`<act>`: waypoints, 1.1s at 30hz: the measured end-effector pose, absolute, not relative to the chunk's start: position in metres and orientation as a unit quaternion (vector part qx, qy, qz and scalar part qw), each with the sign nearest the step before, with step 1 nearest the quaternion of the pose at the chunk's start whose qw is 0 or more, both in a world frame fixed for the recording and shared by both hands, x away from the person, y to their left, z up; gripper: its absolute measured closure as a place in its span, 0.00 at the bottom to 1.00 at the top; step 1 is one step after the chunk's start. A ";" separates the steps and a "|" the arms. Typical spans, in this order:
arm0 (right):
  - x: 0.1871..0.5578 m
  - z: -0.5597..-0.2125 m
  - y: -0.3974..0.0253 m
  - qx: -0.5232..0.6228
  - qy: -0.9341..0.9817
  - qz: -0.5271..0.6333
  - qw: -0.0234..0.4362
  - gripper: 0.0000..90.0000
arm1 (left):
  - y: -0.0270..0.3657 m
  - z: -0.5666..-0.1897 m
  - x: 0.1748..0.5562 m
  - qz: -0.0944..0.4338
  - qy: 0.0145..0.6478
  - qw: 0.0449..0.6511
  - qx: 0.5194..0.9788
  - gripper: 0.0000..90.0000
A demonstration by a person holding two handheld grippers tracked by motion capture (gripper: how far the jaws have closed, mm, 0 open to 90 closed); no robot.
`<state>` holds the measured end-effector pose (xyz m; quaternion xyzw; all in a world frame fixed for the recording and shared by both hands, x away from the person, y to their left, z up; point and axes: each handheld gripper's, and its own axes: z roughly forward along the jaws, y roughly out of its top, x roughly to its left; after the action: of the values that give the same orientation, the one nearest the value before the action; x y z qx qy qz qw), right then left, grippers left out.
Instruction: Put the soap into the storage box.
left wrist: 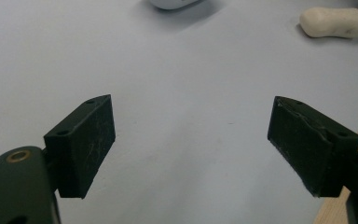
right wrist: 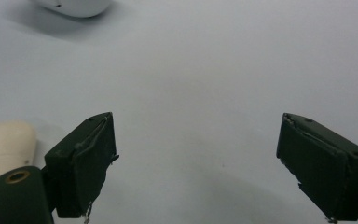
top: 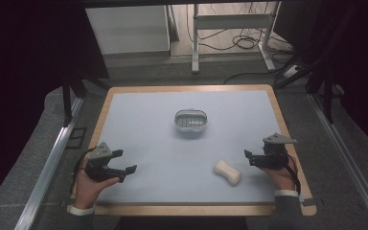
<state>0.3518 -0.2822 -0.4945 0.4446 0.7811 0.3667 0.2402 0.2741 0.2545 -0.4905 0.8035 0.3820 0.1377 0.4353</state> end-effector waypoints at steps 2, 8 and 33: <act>0.352 -0.494 -0.282 0.443 0.785 0.363 0.236 0.13 | 0.255 -0.491 0.275 0.136 0.382 0.434 0.804 0.17; 0.351 -0.491 -0.285 0.450 0.781 0.364 0.235 0.14 | 0.255 -0.493 0.276 0.133 0.384 0.434 0.804 0.17; 0.361 -0.473 -0.283 0.447 0.802 0.337 0.208 0.16 | 0.257 -0.495 0.276 0.141 0.395 0.426 0.802 0.17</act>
<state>0.3609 -0.2831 -0.4732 0.4475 0.8019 0.3371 0.2076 0.2756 0.2573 -0.4950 0.8018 0.3950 0.1405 0.4259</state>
